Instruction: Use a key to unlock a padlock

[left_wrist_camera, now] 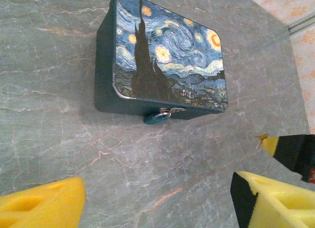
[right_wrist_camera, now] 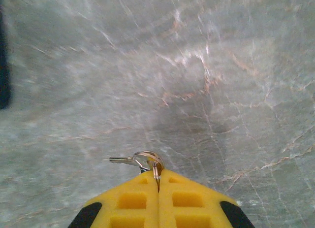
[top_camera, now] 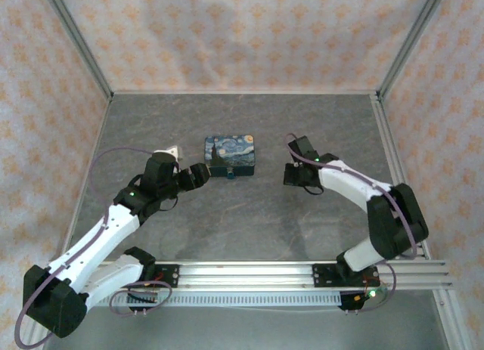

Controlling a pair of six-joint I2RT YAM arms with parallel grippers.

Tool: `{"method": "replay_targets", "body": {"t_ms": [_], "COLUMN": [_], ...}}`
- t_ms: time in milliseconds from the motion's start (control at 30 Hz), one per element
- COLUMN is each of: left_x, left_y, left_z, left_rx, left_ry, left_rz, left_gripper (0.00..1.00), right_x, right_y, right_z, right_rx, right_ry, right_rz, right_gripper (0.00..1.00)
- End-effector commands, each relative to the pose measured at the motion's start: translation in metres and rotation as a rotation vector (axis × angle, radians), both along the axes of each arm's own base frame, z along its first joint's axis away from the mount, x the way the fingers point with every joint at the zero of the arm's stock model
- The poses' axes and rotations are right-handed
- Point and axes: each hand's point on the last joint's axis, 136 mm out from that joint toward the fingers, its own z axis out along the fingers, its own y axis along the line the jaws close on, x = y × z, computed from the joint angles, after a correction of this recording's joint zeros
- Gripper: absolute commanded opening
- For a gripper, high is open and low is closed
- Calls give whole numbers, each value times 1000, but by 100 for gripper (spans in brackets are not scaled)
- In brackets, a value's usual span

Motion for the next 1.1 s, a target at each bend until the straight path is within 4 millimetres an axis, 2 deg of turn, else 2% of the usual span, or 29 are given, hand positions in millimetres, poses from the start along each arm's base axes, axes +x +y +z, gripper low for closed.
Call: {"method": "replay_targets", "body": {"t_ms": [0,133,300,500,600,733,900,1067], "left_x": [9,18,30,43,49,51,47,45], "left_y": [-8,-23,-60,-106,-121,-142,-169,-185], "left_z": [32,56,98,135,153,175,194,199], "left_rx": [-32,-85,-165,-246,-335,-414,-466,-490], "left_ry": [-71,-104,-171,-219,-251,-280,-305,-291], "left_rz": [-4,-43,-143,-249,-275,-323,-394,-414], "left_gripper": [80,81,80,80,80,80,74,70], "right_x": [5,4,-3,-20,-29,-39,-47,-51], "right_y": [8,21,40,58,65,72,77,70], "right_z": [37,86,152,205,227,248,261,266], "right_rx": [59,164,273,353,400,454,503,486], "right_ry": [-98,-185,-308,-420,-463,-495,-518,-558], "right_rz": [34,76,152,238,270,299,315,305], "right_gripper": [0,0,0,0,0,0,0,0]}}
